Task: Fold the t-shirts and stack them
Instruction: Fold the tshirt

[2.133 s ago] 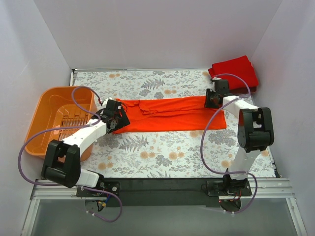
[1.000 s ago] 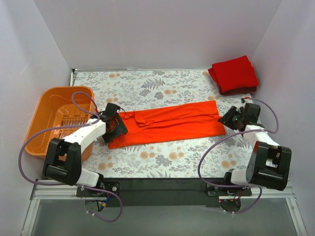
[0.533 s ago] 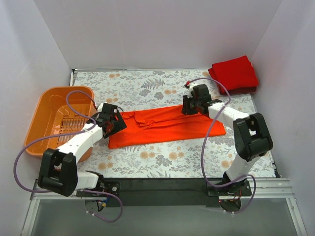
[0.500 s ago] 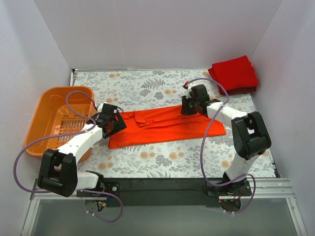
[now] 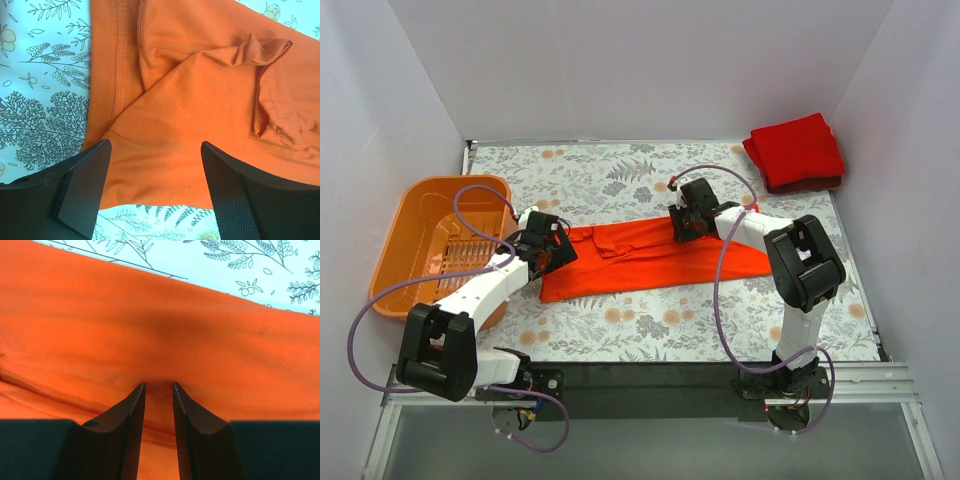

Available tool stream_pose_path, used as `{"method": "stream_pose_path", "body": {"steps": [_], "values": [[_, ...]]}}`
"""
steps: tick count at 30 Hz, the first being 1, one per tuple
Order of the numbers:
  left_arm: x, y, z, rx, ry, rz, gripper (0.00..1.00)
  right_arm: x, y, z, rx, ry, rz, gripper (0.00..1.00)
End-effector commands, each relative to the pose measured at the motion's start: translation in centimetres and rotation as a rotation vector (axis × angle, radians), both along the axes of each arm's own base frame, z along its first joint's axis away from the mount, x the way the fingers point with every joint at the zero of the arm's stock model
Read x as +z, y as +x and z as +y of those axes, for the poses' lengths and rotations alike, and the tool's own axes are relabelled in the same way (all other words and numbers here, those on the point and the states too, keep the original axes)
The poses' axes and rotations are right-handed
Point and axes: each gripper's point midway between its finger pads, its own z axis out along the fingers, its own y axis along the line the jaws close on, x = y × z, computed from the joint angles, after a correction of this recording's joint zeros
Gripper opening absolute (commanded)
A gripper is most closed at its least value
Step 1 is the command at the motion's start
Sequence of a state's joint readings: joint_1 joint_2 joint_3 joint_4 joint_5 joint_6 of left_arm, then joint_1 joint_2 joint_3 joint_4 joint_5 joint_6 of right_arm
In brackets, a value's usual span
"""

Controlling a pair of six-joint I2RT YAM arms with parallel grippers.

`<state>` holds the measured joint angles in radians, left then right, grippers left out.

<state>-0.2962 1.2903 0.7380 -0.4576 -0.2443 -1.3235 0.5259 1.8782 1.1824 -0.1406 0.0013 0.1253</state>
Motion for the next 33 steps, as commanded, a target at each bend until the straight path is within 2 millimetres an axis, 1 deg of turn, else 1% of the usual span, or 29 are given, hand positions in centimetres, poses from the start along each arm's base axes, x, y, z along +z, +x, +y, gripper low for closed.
{"method": "stream_pose_path", "body": {"steps": [1,6,8,11,12,14,15,18,21,26,27,29,33], "values": [[0.5,0.5,0.4,0.009,0.009,-0.033,0.72,0.4,1.4,0.1,-0.017,-0.026,-0.032,0.34],[0.6,0.5,0.3,0.004,0.007,-0.034,0.72,-0.3,1.2,-0.3,-0.020,-0.055,-0.028,0.34],[0.6,0.5,0.3,0.004,0.007,-0.034,0.71,-0.6,1.0,-0.4,-0.016,-0.066,-0.024,0.30],[0.6,0.5,0.3,0.004,0.007,-0.035,0.72,-0.9,0.7,-0.7,-0.007,-0.077,-0.015,0.20],[0.6,0.5,0.3,0.004,0.007,-0.035,0.72,-0.9,0.6,-0.6,-0.001,-0.075,-0.012,0.15],[0.6,0.5,0.3,0.004,0.007,-0.035,0.72,-1.1,0.3,-0.8,0.002,-0.081,-0.005,0.09],[0.6,0.6,0.3,0.005,0.008,-0.037,0.72,-1.1,0.3,-0.9,0.006,-0.084,-0.005,0.02],[0.6,0.5,0.3,0.005,0.006,-0.033,0.72,-1.5,0.0,-1.2,0.011,-0.099,0.005,0.01],[0.5,0.5,0.3,0.002,0.007,-0.033,0.72,-1.4,-0.3,-1.3,0.021,-0.105,0.007,0.01],[0.6,0.5,0.3,0.004,0.009,-0.034,0.72,0.6,-0.5,-1.2,0.082,-0.107,-0.032,0.01],[0.6,0.5,0.4,0.006,0.012,-0.035,0.72,0.9,-0.4,-1.5,0.077,-0.117,-0.039,0.01],[0.6,0.5,0.4,0.005,0.012,-0.036,0.72,1.5,-0.6,-2.1,0.125,-0.158,-0.060,0.01],[0.5,0.5,0.4,0.004,0.012,-0.031,0.72,2.4,-1.0,-2.2,0.198,-0.180,-0.082,0.01]]}}
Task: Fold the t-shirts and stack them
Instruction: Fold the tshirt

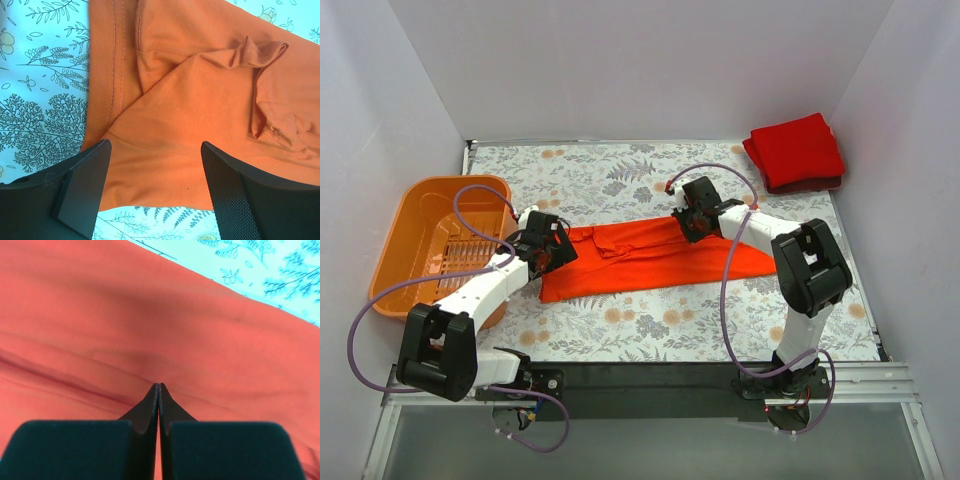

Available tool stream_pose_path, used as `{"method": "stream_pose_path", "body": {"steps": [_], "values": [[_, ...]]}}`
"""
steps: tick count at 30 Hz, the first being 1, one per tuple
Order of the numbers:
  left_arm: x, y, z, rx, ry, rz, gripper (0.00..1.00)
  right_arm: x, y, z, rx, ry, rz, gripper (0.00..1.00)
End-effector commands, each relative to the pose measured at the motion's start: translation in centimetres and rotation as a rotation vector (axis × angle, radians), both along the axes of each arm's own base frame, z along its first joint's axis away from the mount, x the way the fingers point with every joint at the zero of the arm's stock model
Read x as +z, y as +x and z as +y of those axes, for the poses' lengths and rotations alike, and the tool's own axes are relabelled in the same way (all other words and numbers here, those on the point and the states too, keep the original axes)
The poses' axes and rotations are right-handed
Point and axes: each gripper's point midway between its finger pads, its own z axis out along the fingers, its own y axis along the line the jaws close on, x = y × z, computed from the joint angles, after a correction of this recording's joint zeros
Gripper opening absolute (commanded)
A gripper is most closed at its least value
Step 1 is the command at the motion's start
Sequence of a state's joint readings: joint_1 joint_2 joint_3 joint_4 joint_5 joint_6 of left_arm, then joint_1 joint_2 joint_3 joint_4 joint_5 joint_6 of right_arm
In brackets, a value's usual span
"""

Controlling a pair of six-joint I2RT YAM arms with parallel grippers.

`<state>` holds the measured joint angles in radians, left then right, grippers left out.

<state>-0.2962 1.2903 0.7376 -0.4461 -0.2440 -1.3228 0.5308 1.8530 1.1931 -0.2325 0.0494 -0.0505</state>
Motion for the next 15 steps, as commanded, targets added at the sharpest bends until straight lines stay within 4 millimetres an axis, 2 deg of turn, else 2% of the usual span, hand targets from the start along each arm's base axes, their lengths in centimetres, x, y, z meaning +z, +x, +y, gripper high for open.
{"method": "stream_pose_path", "body": {"steps": [1,2,3,6,15], "values": [[0.4,0.3,0.4,0.004,0.014,-0.022,0.72,2.3,-0.5,-0.3,0.104,-0.027,-0.049,0.01],[0.4,0.3,0.4,0.004,0.015,-0.022,0.72,2.4,-0.5,-0.2,0.123,-0.027,-0.054,0.04],[0.4,0.3,0.4,0.003,0.014,-0.023,0.72,2.5,-0.5,-0.1,0.149,-0.039,-0.062,0.15],[0.4,0.2,0.4,0.003,0.016,-0.022,0.72,2.4,-0.4,0.0,0.214,-0.068,-0.083,0.29],[0.5,0.3,0.5,0.005,0.017,-0.026,0.72,1.5,-0.5,1.7,0.375,-0.165,-0.122,0.31]]}}
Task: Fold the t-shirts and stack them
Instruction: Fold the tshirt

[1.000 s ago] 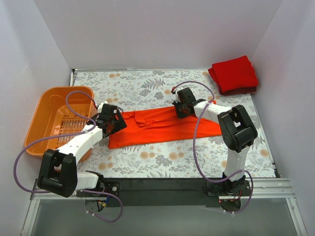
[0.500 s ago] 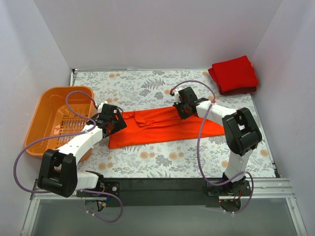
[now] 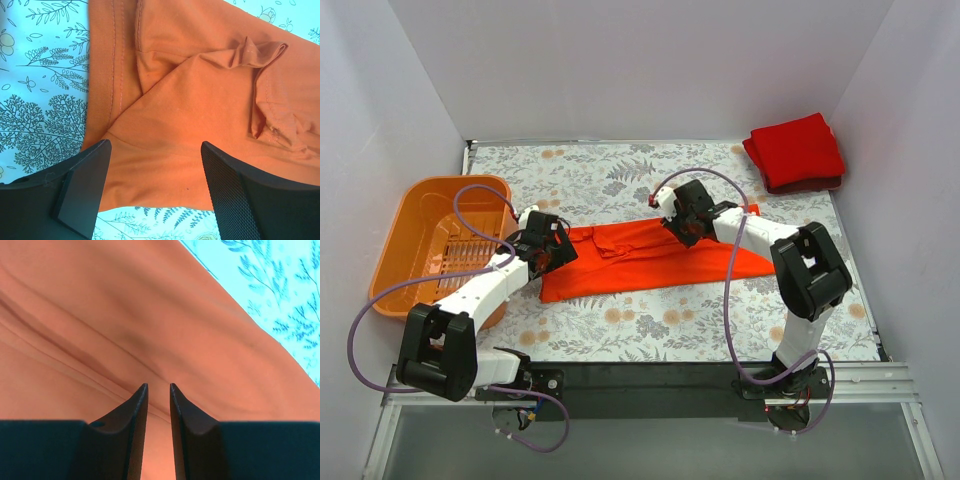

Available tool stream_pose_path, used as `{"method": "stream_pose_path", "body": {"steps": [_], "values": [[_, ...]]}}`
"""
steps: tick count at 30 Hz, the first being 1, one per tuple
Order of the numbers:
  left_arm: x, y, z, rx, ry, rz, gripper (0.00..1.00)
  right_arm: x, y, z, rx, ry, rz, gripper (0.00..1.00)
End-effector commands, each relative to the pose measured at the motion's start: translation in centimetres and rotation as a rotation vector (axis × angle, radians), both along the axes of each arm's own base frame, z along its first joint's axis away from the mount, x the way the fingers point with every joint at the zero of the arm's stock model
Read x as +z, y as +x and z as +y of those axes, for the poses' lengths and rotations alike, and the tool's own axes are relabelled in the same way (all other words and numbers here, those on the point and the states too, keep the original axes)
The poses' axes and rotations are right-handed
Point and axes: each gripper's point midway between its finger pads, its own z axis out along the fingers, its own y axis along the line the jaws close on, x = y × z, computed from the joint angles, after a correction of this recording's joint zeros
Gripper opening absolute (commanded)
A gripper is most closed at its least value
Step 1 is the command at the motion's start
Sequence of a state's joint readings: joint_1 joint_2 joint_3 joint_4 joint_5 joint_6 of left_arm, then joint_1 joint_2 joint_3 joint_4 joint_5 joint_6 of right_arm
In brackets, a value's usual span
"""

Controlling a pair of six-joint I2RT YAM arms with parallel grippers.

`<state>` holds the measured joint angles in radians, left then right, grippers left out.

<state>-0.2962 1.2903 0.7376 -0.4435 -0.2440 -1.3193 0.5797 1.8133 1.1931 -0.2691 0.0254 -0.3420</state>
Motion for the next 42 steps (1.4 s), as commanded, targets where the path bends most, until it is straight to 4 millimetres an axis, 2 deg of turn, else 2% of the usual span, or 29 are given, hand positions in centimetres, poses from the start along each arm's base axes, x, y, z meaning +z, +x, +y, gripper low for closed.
{"method": "stream_pose_path", "body": {"steps": [1,6,17,25,34,38,40,42], "values": [[0.4,0.2,0.5,0.007,0.015,-0.022,0.72,0.0,0.6,0.8,0.087,-0.055,-0.042,0.31],[0.4,0.2,0.5,0.007,0.017,-0.023,0.72,-1.1,0.9,1.1,0.112,-0.103,-0.046,0.30],[0.2,0.1,0.5,0.006,0.018,-0.017,0.72,-0.9,1.9,1.2,0.103,-0.137,-0.092,0.29],[0.2,0.1,0.5,0.005,0.019,-0.017,0.72,-1.6,2.1,1.2,0.109,-0.154,-0.086,0.28],[0.2,0.1,0.5,0.003,0.018,-0.017,0.72,-1.8,2.2,1.2,0.115,-0.163,-0.089,0.19],[0.1,0.1,0.5,0.002,0.018,-0.012,0.72,-1.7,2.2,1.1,0.118,-0.164,-0.091,0.10],[0.2,0.2,0.5,0.003,0.018,-0.017,0.72,-1.6,2.1,1.1,0.120,-0.166,-0.093,0.01],[0.2,0.1,0.5,0.003,0.020,-0.016,0.72,-1.5,1.9,0.9,0.119,-0.170,-0.095,0.01]]}}
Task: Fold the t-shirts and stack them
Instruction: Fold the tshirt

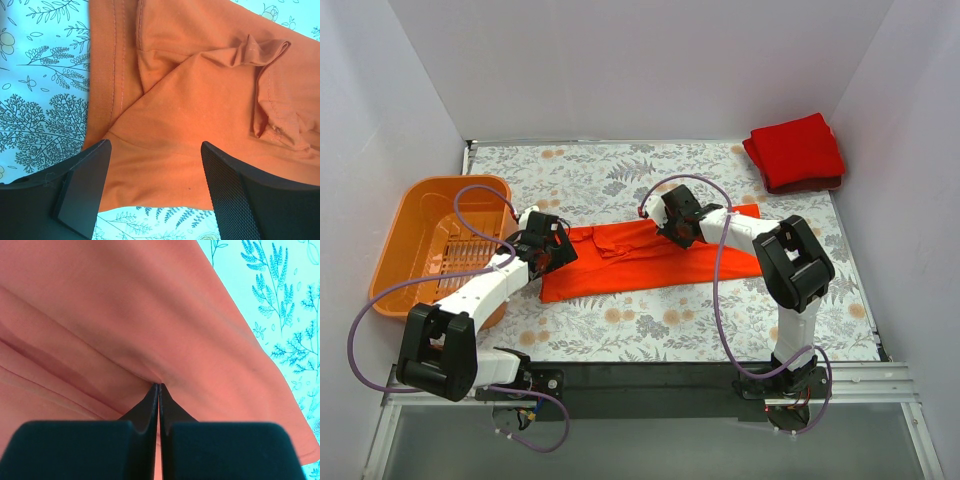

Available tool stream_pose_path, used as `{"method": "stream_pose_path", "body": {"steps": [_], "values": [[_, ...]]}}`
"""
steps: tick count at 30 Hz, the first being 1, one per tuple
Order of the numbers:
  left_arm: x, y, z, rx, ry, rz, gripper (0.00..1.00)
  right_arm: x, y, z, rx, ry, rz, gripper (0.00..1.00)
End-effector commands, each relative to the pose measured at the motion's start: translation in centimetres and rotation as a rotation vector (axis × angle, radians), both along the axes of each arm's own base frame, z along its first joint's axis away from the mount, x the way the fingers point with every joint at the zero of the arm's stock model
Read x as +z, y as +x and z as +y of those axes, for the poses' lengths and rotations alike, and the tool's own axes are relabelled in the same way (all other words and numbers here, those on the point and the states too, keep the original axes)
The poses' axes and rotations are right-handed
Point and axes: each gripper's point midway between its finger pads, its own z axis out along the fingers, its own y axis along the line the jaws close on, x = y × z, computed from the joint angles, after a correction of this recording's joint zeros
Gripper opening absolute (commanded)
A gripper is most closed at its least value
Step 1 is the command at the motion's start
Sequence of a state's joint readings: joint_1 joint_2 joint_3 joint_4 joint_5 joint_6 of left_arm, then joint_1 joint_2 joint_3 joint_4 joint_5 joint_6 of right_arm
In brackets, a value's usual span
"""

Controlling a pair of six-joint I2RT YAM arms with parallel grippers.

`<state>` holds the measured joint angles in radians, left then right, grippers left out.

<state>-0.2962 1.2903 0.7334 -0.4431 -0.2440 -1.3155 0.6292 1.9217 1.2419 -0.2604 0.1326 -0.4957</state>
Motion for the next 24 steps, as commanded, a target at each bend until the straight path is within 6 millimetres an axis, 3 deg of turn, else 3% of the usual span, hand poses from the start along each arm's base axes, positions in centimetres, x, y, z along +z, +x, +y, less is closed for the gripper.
{"method": "stream_pose_path", "body": {"steps": [1,10,16,24], "values": [[0.3,0.2,0.5,0.005,0.017,-0.019,0.72,1.1,0.7,0.3,0.002,0.004,-0.040,0.01],[0.4,0.2,0.6,0.015,0.023,-0.022,0.72,2.4,0.1,-1.5,-0.014,-0.037,-0.081,0.01],[0.4,0.2,0.8,0.020,0.026,-0.022,0.72,2.0,-0.6,-2.0,-0.014,-0.049,-0.066,0.01],[0.2,0.1,0.8,0.022,0.031,-0.013,0.71,3.1,-0.9,-2.1,-0.015,-0.038,-0.073,0.01]]}}
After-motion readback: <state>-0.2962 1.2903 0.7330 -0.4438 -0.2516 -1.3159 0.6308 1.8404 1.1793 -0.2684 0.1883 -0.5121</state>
